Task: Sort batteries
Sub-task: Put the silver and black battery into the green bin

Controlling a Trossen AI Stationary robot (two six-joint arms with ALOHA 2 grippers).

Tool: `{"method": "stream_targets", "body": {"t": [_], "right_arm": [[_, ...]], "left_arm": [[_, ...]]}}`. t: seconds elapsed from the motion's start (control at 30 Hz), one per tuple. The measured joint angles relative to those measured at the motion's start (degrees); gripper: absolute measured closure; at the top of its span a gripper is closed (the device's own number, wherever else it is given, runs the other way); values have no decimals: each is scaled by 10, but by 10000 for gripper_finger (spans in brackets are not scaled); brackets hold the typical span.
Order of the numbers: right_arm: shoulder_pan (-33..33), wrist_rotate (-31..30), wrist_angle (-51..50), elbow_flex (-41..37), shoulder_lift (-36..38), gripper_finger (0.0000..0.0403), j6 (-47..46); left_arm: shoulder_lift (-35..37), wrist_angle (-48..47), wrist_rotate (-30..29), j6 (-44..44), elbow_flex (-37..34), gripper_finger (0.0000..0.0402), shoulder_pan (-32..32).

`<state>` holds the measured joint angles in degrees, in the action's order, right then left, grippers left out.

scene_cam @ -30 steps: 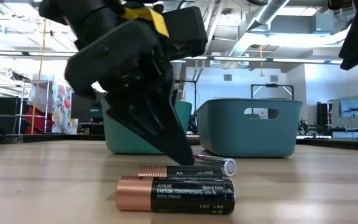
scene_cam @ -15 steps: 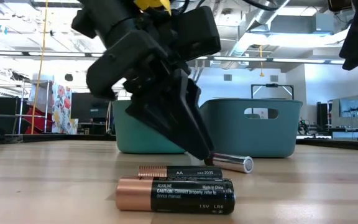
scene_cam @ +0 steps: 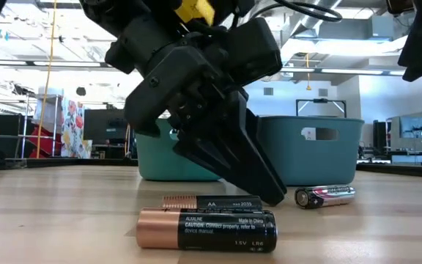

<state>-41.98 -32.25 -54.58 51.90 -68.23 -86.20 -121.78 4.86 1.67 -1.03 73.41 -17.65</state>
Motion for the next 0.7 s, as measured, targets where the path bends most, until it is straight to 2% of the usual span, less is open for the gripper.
{"method": "stream_targets", "body": {"t": [0.2,0.4,0.7], "right_arm": [[0,3,0,0,0,231,-5],[-12,5,-2,0,0,231,-5],[-52,9,-10,0,0,231,-4]], "left_arm": [[0,7,-6,13,0,212,3],[6,4,-40,59,0,212,10],[79,-34,-126,114,-1,212,2]]}}
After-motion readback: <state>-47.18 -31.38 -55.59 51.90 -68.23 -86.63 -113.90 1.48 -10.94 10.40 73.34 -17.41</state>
